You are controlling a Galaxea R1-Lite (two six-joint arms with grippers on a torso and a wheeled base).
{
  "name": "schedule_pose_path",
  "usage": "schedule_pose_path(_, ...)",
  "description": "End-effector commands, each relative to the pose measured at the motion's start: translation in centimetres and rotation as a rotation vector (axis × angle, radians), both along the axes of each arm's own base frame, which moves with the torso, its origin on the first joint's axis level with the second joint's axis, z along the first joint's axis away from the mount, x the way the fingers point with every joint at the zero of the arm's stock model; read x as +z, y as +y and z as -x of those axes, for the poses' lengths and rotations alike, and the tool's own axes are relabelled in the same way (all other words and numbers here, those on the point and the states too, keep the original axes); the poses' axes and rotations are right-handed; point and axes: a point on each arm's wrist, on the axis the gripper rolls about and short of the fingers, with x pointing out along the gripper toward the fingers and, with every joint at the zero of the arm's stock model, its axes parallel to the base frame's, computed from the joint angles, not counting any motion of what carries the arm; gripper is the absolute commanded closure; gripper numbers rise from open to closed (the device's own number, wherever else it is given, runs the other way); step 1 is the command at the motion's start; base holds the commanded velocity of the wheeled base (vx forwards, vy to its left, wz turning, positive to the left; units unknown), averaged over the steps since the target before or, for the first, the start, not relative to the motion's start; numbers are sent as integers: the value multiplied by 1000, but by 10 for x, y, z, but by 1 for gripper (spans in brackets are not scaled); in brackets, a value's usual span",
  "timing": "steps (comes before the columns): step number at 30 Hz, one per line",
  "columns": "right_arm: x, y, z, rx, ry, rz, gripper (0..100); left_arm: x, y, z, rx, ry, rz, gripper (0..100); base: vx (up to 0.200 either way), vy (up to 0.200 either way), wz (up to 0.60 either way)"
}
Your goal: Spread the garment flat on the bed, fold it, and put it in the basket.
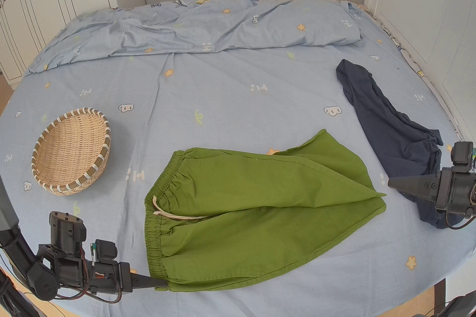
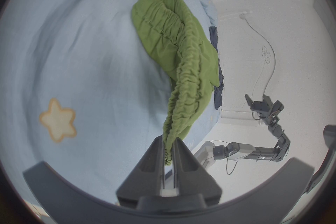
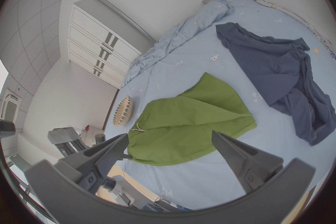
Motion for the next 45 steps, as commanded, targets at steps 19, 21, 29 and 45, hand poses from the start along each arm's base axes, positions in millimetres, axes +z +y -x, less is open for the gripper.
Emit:
schedule_pose_path(19, -126, -46, -51, 36, 369, 135, 0, 7, 40, 27, 106, 0, -58, 100, 0, 0, 0)
schedule_pose_path(21, -133, -46, -54, 44, 365, 126, 0, 7, 41, 26, 113, -2, -58, 100, 0, 0, 0)
schedule_pose_path(29, -155, -38, -59, 91, 331, 131, 0, 8, 41, 24, 114, -12, -60, 100, 0, 0, 0)
schedule_pose_path(45, -166, -37, -73, 149, 232, 58, 0, 7, 42, 23, 116, -6, -60, 100, 0, 0, 0)
